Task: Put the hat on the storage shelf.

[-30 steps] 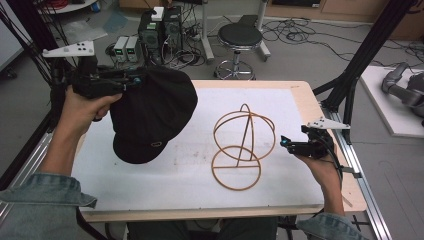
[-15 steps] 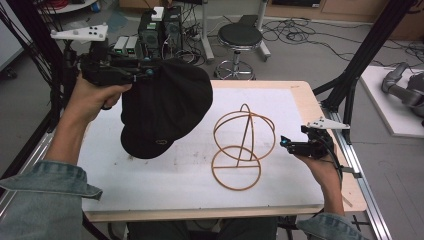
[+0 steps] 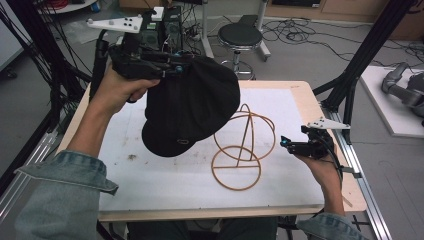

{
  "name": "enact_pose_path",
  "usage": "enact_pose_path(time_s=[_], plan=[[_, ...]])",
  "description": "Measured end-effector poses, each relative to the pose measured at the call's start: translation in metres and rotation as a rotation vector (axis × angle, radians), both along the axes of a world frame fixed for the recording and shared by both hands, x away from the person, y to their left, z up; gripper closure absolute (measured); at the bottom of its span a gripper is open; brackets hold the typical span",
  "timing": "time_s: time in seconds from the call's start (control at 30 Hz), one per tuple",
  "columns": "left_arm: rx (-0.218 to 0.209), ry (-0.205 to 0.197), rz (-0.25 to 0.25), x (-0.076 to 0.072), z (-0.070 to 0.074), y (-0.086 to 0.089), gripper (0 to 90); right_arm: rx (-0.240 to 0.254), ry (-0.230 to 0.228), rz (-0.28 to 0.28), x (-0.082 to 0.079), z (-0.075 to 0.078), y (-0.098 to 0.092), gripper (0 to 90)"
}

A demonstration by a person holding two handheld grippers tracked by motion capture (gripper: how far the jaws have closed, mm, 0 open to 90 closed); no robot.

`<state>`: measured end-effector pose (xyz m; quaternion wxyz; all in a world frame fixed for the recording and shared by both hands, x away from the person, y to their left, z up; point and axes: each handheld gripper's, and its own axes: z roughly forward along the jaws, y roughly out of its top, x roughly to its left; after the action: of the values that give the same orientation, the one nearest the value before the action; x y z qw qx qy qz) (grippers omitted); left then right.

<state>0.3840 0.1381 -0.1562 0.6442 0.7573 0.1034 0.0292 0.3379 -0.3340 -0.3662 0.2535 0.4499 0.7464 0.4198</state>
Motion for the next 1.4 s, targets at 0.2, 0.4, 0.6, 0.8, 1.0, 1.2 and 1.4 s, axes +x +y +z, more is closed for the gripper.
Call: enact_pose_path(time_s=[0.2,0.4,0.6,0.8,1.0,1.2,1.4], plan=[[0.013,0.006,-0.037,0.004,-0.002,-0.020,66.9,0.006,0.002,-0.003,-0.001,0.000,0.000,12.2],[0.029,0.016,-0.076,0.009,-0.004,-0.039,66.8,0.005,-0.001,-0.001,0.000,0.000,-0.001,12.2],[0.017,0.011,-0.103,0.011,-0.005,-0.052,66.6,0.008,0.005,-0.002,0.000,0.000,-0.002,12.1],[0.028,0.006,-0.135,0.010,-0.007,-0.066,66.4,0.008,0.005,0.001,-0.001,0.000,-0.002,12.2],[0.048,0.012,-0.155,0.012,-0.012,-0.078,66.3,0.009,0.004,0.002,-0.001,0.000,-0.001,12.2],[0.090,0.017,-0.171,0.015,-0.020,-0.091,66.2,0.008,-0.001,0.004,0.000,0.000,-0.002,12.2],[0.115,0.028,-0.182,0.018,-0.027,-0.103,66.0,0.011,0.003,0.000,0.000,0.000,-0.004,12.2]])
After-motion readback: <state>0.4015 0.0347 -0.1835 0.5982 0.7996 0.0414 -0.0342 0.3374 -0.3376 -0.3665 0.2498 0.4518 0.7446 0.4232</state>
